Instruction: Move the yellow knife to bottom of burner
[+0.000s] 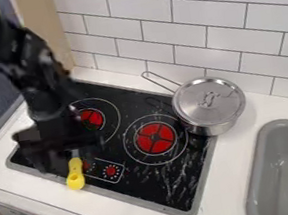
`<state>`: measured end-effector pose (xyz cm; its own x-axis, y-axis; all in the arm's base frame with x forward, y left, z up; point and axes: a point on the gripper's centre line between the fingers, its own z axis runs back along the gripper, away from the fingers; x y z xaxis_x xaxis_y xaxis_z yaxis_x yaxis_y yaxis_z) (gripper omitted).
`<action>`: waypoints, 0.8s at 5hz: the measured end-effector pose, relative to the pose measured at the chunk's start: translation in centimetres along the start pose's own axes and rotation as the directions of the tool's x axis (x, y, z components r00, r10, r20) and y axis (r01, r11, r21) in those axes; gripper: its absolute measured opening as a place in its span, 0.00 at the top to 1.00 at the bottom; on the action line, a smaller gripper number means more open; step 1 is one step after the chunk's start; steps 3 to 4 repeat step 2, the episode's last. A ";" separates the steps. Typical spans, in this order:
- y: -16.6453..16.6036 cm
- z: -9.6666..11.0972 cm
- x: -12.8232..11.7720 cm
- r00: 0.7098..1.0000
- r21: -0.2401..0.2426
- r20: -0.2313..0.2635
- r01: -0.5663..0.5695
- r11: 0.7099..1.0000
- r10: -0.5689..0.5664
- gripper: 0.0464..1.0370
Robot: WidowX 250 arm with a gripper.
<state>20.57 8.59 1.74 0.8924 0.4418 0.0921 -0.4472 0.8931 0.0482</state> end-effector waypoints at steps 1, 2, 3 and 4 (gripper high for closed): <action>0.7 2.3 0.8 1.000 -0.040 0.001 -0.029 0.999 0.029 0.04; 0.7 2.4 0.7 1.000 -0.042 -0.004 -0.028 0.999 0.028 0.04; 0.7 2.4 0.7 1.000 -0.042 -0.004 -0.028 0.999 0.028 0.04; 0.7 2.4 0.7 1.000 -0.042 -0.004 -0.028 0.999 0.028 0.04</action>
